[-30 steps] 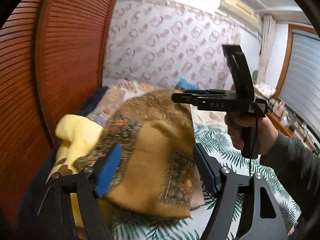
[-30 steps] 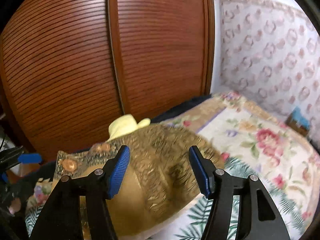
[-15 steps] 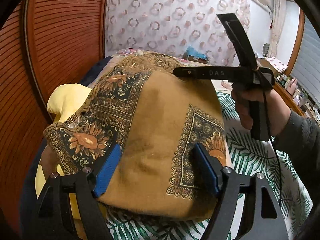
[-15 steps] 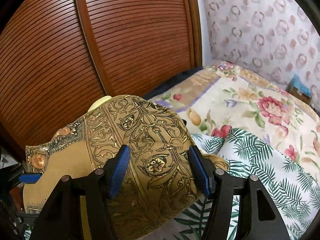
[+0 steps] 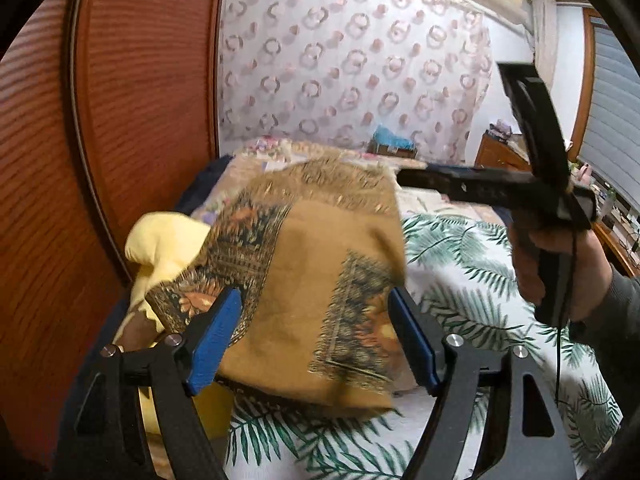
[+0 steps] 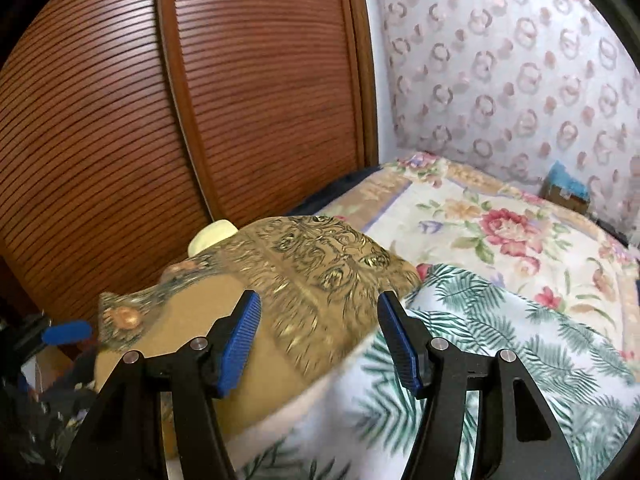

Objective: Fold small clothes

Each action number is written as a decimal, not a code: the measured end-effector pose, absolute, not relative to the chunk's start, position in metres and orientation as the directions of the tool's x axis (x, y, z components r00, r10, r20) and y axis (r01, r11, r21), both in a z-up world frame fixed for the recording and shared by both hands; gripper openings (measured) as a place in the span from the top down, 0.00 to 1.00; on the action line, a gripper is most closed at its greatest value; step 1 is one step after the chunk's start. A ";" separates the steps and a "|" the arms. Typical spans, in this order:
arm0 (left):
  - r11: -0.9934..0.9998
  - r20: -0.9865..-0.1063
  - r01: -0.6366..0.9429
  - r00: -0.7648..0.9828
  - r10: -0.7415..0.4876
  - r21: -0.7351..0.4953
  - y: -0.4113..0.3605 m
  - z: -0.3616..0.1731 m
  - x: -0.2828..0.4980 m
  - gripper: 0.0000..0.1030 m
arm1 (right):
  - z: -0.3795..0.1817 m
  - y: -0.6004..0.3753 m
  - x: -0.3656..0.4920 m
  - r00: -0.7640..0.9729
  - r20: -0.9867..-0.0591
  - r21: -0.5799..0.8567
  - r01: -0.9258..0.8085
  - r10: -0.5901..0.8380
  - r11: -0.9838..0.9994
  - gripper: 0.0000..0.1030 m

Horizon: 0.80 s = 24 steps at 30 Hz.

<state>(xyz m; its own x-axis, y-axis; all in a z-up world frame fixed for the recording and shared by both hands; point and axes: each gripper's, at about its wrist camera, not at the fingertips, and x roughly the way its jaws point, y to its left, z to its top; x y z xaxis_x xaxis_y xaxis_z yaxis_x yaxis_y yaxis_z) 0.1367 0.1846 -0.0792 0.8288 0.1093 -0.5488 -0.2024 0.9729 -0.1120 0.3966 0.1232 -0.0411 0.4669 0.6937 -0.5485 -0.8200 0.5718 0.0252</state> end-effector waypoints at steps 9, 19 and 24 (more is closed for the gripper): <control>0.987 -0.486 -0.136 0.870 0.080 -0.081 0.147 -0.048 0.115 0.24 | -0.023 0.055 0.320 0.521 -0.502 0.002 -0.798 0.691 0.603 0.38; 0.997 -0.427 -0.075 0.902 0.062 -0.015 0.103 -0.024 0.095 0.10 | -0.006 -0.015 0.253 0.597 -0.439 -0.009 -0.750 0.671 0.662 0.38; 0.998 -0.419 -0.056 0.907 0.046 -0.011 0.088 -0.020 0.088 0.10 | -0.008 -0.043 0.225 0.625 -0.418 -0.001 -0.727 0.660 0.687 0.38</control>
<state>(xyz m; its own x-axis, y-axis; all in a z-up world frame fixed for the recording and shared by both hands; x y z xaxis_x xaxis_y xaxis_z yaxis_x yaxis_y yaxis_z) 0.0877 0.0875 -0.0204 0.9069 0.0464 -0.4188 -0.0563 0.9984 -0.0113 0.2251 -0.0428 -0.0082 0.6245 0.6600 -0.4176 -0.7266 0.6871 -0.0007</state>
